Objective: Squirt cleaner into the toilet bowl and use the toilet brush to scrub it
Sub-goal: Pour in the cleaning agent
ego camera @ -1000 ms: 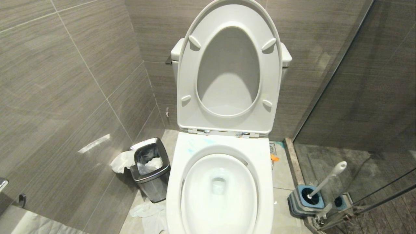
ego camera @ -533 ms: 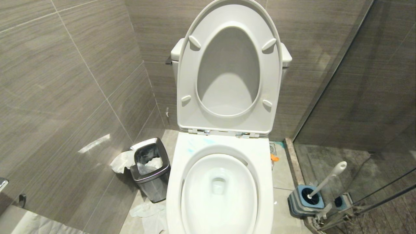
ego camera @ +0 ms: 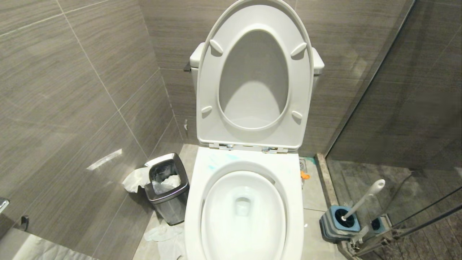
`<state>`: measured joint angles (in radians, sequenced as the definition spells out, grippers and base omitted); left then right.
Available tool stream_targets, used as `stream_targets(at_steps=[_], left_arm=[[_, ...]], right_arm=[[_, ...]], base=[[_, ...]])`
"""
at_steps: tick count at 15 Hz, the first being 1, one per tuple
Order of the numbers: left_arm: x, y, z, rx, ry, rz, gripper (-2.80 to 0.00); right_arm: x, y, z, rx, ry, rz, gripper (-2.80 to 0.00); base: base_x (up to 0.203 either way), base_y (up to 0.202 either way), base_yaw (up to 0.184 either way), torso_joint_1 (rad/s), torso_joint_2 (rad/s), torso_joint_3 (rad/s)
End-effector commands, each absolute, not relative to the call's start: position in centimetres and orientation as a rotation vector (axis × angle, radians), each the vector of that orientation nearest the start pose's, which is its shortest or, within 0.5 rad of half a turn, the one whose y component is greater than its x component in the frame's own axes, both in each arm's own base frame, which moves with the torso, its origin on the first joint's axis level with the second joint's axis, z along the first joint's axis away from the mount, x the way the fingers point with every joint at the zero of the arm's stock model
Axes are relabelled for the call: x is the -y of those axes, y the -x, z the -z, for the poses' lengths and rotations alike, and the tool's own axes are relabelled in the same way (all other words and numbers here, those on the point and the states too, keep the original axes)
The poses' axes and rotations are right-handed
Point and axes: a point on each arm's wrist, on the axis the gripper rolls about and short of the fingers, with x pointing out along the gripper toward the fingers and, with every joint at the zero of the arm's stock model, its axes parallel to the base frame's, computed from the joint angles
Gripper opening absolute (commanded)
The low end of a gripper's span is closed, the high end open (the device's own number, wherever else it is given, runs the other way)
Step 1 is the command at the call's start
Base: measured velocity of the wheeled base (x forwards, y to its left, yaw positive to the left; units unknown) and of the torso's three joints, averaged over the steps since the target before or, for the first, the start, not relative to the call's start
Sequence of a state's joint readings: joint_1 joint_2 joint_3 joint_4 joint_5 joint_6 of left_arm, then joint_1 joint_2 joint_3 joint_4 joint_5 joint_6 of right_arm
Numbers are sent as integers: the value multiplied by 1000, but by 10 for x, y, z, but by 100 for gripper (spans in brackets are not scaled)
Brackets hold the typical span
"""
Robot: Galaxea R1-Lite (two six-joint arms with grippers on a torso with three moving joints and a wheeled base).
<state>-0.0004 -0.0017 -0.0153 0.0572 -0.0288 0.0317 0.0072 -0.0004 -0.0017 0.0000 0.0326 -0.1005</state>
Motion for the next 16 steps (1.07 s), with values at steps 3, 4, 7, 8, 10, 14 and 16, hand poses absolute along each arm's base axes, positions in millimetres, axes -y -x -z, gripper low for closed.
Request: stream_targets(at_steps=[3,4,7,8,10,14,16], left_arm=[[1,24,-74,-42,-32,30,-280],[1,24,-74,-42,-32,31,-280],[1,24,-74,-42,-32,31,-280],[1,24,-74,-42,-32,30,-280],[1,24,-74,-42,-32,31,-280],[1,24,-74,-42,-32,31,-280],[1,24,-74,-42,-32,30,-280]], right_arm=[[-1,23,-78,-14,93,-41,-280],[-1,24,-82,-18,92,-40,-280],[0,21,-104,-93,60,-39,-280],[0,19,-111,-110,40,-37,-280],[-1,13,-126,-135,4,-34,-280],[-1,-25,-175,-254,-145,-16,-280],[-1,-56,-204,-302,-223,2,-280]], base=[[0,0,0,0,0,0],[0,0,0,0,0,0],[0,0,0,0,0,0],[0,0,0,0,0,0],[0,0,0,0,0,0],[0,0,0,0,0,0],[0,0,0,0,0,0]])
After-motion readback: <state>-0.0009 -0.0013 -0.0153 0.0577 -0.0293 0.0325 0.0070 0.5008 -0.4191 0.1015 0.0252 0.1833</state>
